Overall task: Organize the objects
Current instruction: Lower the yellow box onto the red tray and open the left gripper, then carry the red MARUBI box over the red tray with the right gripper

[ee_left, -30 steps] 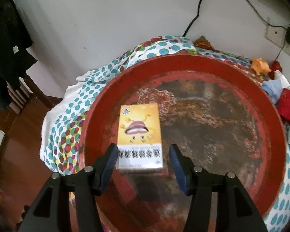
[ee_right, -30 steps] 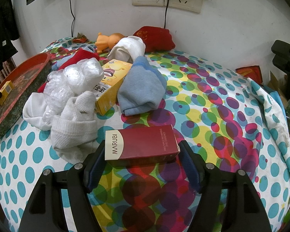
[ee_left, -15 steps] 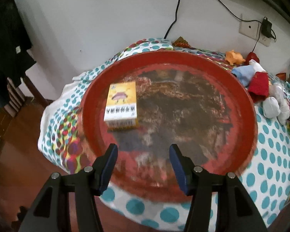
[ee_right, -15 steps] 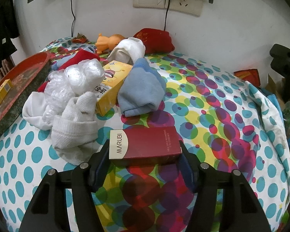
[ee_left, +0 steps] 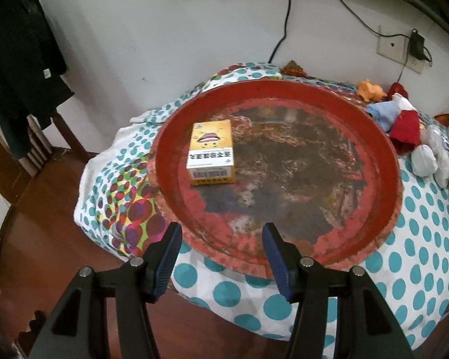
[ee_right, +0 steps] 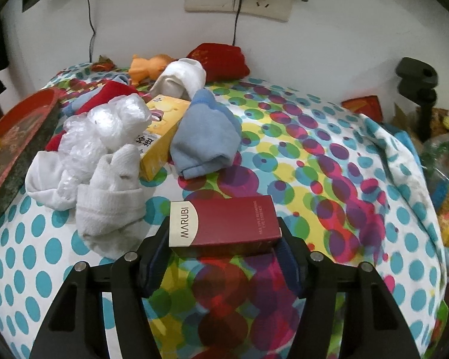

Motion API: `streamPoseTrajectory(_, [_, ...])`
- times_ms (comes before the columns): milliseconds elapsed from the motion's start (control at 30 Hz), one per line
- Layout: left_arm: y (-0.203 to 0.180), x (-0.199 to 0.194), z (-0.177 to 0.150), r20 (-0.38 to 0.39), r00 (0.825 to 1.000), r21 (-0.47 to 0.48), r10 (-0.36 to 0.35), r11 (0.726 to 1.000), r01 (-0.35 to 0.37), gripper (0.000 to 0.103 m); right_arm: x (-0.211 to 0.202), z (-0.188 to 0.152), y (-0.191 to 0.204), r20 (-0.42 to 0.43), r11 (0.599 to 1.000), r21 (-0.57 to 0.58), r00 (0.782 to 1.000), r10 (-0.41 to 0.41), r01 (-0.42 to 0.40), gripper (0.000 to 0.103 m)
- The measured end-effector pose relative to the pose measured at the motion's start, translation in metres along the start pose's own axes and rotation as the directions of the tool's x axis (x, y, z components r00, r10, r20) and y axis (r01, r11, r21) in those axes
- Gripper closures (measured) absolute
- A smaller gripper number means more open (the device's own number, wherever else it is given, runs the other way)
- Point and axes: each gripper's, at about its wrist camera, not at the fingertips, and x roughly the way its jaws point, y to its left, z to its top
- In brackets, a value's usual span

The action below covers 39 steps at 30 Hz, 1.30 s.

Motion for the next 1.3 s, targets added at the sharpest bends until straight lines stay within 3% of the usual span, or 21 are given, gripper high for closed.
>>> streamPoseTrajectory(333, [0.002,-0.009,0.0,0.0,0.998,-0.018,-0.063,0.998,0.063,0.046,-0.052,-0.007,0.028,0.052,1.0,0.013,0.999,-0.007,0.006,0.043])
streamPoseTrajectory(633, [0.012,-0.015,0.004,0.008,0.996,-0.061,-0.084,0.995,0.085,0.046,-0.078,0.009,0.092,0.081,0.995,-0.068,0.994,0.076,-0.071,0.043])
streamPoseTrajectory(1000, [0.025,-0.015,0.005,0.015,0.998,-0.082,-0.059,0.995,0.06,0.046,-0.083,0.012,0.196,0.057,0.954,-0.212,0.972,0.229,-0.212,0.043])
streamPoseTrajectory(1200, [0.048,-0.017,0.009,0.036,0.999,-0.116,-0.014,0.993,0.018,0.046,-0.079,0.015,0.231,0.032,0.934,-0.24,0.96,0.279,-0.264,0.043])
streamPoseTrajectory(1300, [0.063,-0.016,0.009,0.044,0.998,-0.137,0.045,0.99,-0.039,0.046,-0.078,0.019,0.247,0.024,0.924,-0.248,0.952,0.305,-0.29,0.042])
